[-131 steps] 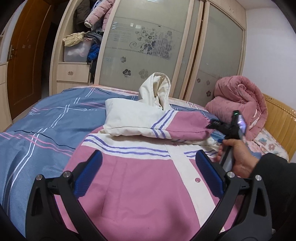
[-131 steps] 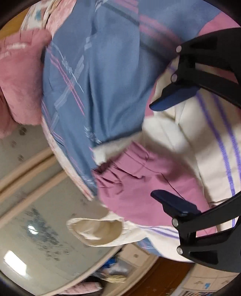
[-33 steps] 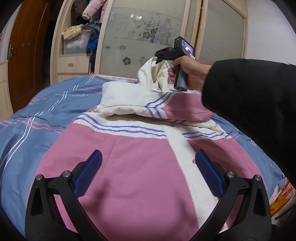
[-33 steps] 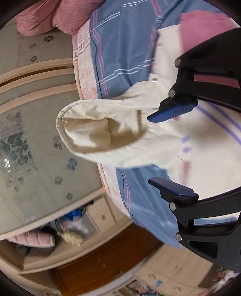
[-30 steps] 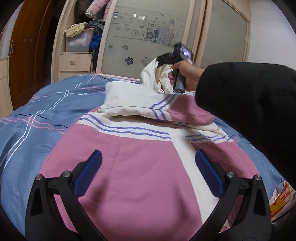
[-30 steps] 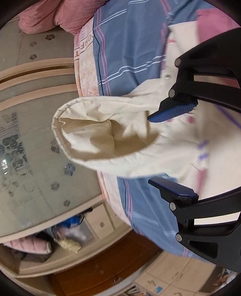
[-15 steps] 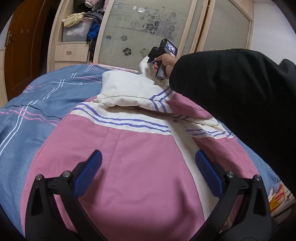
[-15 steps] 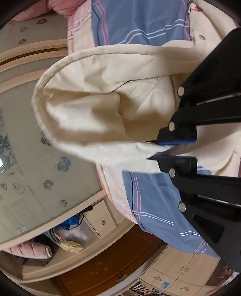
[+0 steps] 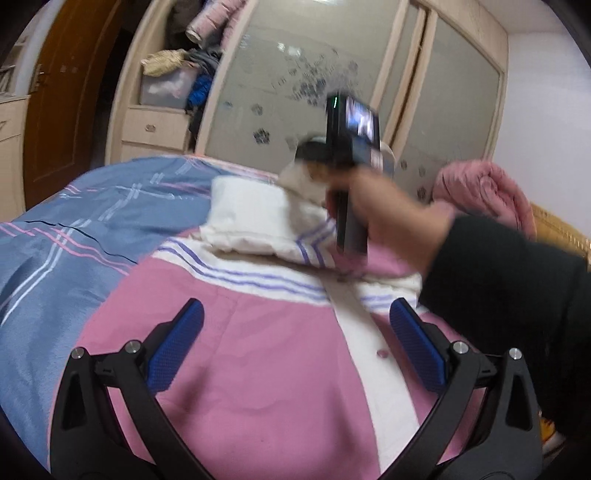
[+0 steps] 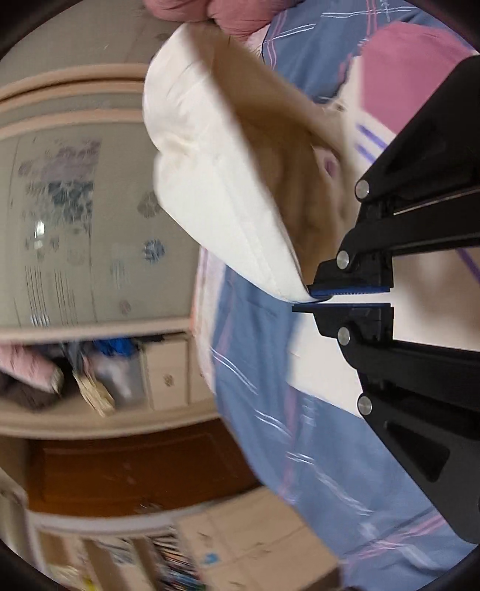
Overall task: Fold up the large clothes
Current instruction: 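Fold the held hood down over the folded sleeves, release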
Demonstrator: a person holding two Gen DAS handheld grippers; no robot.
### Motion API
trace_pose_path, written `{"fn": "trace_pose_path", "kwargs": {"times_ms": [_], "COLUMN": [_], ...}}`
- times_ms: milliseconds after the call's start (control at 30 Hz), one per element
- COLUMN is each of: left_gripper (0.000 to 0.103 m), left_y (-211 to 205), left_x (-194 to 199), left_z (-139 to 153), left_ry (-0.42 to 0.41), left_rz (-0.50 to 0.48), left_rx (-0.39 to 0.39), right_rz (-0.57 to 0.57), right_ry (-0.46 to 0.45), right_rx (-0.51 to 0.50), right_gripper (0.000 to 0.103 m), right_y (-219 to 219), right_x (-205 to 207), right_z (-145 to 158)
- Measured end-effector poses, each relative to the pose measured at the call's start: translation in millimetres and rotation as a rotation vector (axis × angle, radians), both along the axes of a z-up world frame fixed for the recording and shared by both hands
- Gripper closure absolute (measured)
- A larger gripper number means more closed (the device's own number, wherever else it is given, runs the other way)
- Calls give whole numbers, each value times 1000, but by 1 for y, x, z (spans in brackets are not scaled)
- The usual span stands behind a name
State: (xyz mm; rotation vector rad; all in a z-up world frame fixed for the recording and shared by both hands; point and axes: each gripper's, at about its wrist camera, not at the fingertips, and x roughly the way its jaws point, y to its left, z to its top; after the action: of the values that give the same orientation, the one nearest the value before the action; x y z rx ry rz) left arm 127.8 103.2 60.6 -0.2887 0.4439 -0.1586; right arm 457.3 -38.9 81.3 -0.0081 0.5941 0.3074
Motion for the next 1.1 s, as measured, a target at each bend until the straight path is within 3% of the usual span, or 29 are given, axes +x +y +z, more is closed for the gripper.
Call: {"fn": "trace_pose_path", "kwargs": {"times_ms": [100, 167, 300, 367, 400, 433, 467, 600, 733, 900, 1000, 1100], "left_gripper": [2, 2, 2, 2, 2, 2, 2, 2, 2, 2, 2, 2], "left_y": [8, 8, 4, 3, 2, 2, 2, 3, -3, -15, -26, -32], "left_x": [-18, -26, -32, -38, -41, -43, -46, -51, -52, -47, -43, -42], "left_z": [12, 16, 18, 21, 23, 24, 26, 28, 28, 18, 11, 5], "left_ry": [-80, -106, -92, -101, -111, -117, -124, -136, -123, -67, -14, 16], "left_rz": [47, 60, 44, 38, 35, 35, 36, 41, 38, 30, 16, 25], "left_rx": [-32, -32, -33, -25, -22, -23, -25, -28, -20, 35, 94, 143], "right_rz": [54, 83, 87, 51, 27, 21, 33, -9, -203, -376, -442, -403], "right_ry": [34, 107, 176, 185, 199, 204, 198, 141, 34, -90, -112, -119], "right_rx": [-90, -151, -269, -225, -182, -131, -38, 110, 269, 471, 435, 257], "right_gripper": [100, 100, 83, 59, 29, 8, 5, 5, 2, 2, 1, 1], "right_y": [29, 48, 63, 52, 43, 34, 20, -41, -132, -188, -189, -168], "right_x": [-23, -24, -23, -34, -41, -50, -70, -152, -256, -367, -389, -384], "right_z": [-27, -51, -74, -68, -62, -57, -47, -24, -7, -9, -17, -15]}}
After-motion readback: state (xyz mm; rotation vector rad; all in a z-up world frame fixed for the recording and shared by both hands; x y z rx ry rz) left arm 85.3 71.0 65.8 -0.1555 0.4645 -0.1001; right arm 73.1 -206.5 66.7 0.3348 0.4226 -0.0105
